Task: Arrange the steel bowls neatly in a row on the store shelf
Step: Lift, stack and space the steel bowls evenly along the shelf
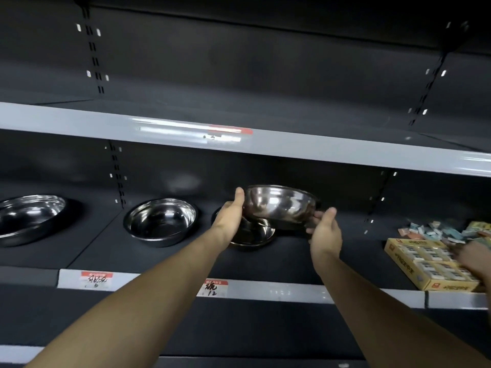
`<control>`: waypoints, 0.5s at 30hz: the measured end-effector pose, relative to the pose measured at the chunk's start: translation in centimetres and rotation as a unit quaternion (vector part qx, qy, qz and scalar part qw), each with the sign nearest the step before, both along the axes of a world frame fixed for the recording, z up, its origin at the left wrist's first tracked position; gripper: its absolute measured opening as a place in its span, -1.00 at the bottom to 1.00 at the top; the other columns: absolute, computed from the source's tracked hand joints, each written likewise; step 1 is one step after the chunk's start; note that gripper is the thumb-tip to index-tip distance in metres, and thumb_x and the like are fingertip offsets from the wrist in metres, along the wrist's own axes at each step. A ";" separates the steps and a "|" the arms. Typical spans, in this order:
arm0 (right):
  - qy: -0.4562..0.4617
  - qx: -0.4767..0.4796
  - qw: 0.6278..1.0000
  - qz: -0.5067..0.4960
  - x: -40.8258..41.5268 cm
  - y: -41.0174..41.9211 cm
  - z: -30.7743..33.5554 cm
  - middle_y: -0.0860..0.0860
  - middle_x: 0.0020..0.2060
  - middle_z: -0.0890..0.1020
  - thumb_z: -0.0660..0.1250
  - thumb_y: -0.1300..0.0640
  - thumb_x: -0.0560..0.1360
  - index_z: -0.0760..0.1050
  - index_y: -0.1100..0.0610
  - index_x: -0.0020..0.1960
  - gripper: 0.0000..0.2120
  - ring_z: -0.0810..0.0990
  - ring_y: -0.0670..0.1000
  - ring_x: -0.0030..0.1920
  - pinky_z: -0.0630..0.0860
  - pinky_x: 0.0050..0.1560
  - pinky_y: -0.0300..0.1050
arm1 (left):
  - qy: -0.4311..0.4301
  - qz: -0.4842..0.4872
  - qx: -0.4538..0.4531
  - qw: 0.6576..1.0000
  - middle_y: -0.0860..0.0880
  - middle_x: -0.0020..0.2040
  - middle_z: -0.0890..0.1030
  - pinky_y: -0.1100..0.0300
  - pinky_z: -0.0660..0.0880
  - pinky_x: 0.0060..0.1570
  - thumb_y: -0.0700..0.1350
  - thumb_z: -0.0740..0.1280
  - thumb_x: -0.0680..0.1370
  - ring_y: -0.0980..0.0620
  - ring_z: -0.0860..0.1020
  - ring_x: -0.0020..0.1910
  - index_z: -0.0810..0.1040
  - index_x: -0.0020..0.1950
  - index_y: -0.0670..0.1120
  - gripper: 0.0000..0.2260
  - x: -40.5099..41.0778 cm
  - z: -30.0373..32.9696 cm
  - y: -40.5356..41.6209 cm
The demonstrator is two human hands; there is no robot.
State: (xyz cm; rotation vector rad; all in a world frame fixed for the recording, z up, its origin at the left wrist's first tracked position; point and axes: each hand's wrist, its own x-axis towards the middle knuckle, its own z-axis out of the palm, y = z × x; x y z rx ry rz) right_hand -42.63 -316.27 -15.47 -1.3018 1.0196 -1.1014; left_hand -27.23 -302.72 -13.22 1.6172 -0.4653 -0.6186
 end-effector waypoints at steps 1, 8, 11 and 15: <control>0.002 0.011 1.000 0.008 0.2 0.1 0.1 -0.02 -0.05 0.70 -0.03 -0.31 0.61 0.61 0.05 0.12 -0.42 0.61 -0.02 -0.17 0.54 0.07 0.06 | -0.002 0.003 0.000 1.000 0.03 0.11 0.65 0.00 0.41 0.31 0.44 0.10 0.46 0.00 0.58 0.14 0.58 0.17 0.05 -0.41 0.4 -0.2 0.4; -0.016 0.106 0.991 0.084 2.0 0.7 0.7 0.01 -0.10 0.69 0.20 -0.30 0.56 0.59 0.06 -0.06 -0.56 0.49 -0.03 -0.38 0.39 -0.43 -0.16 | 0.007 0.020 -0.021 1.000 0.00 0.02 0.66 0.10 0.52 0.10 0.01 0.23 0.54 0.02 0.60 0.01 0.57 0.08 -0.01 -0.79 2.0 -0.3 2.2; -0.038 0.140 0.984 0.107 2.6 0.7 0.9 0.03 -0.14 0.70 0.23 -0.32 0.54 0.56 0.07 -0.05 -0.55 0.53 -0.03 -0.45 0.38 -0.51 -0.21 | -0.005 0.025 -0.033 0.999 0.00 -0.02 0.68 0.27 0.46 -0.05 -0.11 0.23 0.57 0.07 0.60 -0.04 0.61 0.06 -0.01 -0.82 2.5 -0.6 2.8; -0.025 0.142 0.983 0.110 3.4 0.6 0.9 0.12 -0.32 0.62 0.33 0.12 0.55 0.54 0.28 0.10 -0.76 0.54 -0.05 -0.58 0.44 -0.52 -0.22 | -0.050 0.020 -0.004 0.999 -0.04 0.10 0.68 0.21 0.47 0.20 -0.17 0.21 0.62 0.02 0.59 0.08 0.59 0.21 0.00 -0.76 3.5 -1.1 3.6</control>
